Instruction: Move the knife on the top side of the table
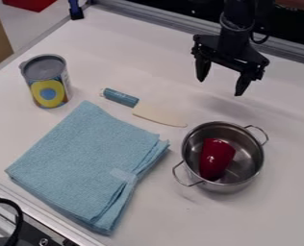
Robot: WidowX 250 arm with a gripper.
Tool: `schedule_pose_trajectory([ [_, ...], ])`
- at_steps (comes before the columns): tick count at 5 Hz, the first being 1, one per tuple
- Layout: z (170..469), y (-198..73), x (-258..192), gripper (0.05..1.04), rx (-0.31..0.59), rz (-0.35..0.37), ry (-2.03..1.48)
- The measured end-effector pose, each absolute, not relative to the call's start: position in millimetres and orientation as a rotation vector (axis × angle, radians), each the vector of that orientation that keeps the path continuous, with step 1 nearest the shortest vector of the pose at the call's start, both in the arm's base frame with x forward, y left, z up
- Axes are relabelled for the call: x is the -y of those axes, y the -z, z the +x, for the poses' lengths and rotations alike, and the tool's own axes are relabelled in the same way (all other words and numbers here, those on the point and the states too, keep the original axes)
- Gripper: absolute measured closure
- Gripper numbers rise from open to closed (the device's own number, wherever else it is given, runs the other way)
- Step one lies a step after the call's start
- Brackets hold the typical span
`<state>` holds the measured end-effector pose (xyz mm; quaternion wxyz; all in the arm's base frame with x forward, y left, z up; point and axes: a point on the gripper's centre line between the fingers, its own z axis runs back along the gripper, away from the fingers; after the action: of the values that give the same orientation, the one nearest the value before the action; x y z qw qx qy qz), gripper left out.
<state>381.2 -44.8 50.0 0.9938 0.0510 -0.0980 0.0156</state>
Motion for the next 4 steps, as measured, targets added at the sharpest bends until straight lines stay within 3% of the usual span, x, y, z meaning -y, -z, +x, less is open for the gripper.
schedule_pose_trajectory([
  [2,361.7,-23.7,43.3,0.085,0.144,0.133,-0.112],
  [3,353.1,-40.0,30.8,0.085,0.222,0.089,-0.359],
  [4,348.7,-45.4,9.9,0.085,0.201,0.12,-0.613],
])
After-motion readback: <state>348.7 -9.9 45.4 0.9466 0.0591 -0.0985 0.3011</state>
